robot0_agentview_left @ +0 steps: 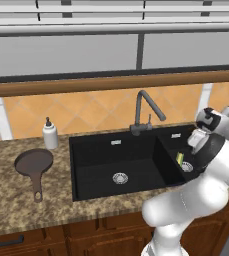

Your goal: Pick the corn from the sink and place it in the bowl. Then pick the bowl and place it in the microwave. Then close the microwave door and press the start button.

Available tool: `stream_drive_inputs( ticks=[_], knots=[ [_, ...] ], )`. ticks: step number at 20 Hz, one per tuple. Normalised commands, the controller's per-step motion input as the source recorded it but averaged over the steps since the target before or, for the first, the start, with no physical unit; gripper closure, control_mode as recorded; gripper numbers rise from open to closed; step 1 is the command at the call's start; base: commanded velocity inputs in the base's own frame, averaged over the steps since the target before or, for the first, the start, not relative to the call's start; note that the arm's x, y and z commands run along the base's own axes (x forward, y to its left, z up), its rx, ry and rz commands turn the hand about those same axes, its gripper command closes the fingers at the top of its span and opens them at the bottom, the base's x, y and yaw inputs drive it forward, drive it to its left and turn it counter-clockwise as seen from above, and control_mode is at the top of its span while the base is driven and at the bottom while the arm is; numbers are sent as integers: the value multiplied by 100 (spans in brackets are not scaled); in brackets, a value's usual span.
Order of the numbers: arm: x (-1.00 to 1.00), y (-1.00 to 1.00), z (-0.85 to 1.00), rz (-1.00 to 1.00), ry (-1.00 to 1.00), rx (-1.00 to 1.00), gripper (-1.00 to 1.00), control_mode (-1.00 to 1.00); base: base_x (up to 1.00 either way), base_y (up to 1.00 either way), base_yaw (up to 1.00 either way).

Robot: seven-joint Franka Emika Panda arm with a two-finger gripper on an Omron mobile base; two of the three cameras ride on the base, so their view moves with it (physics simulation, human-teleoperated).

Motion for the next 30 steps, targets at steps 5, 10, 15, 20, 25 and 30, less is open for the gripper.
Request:
stream_drive_inputs(
  ticks=[5, 10, 15, 20, 25, 30],
  knots=[
    [30, -18, -20, 0, 0, 0, -100, -100, 0, 0, 0],
    [37, -24, -24, -3, 6, 0, -100, -100, 0, 0, 0],
    [34, -7, -38, -4, 7, 0, -100, -100, 0, 0, 0],
    [21, 0, -22, -2, 0, -1, -100, -100, 0, 0, 0],
    [23, 0, -21, 0, 0, -3, -100, -100, 0, 0, 0],
    [46, 0, -39, 0, 0, 0, -100, -100, 0, 0, 0]
  ],
)
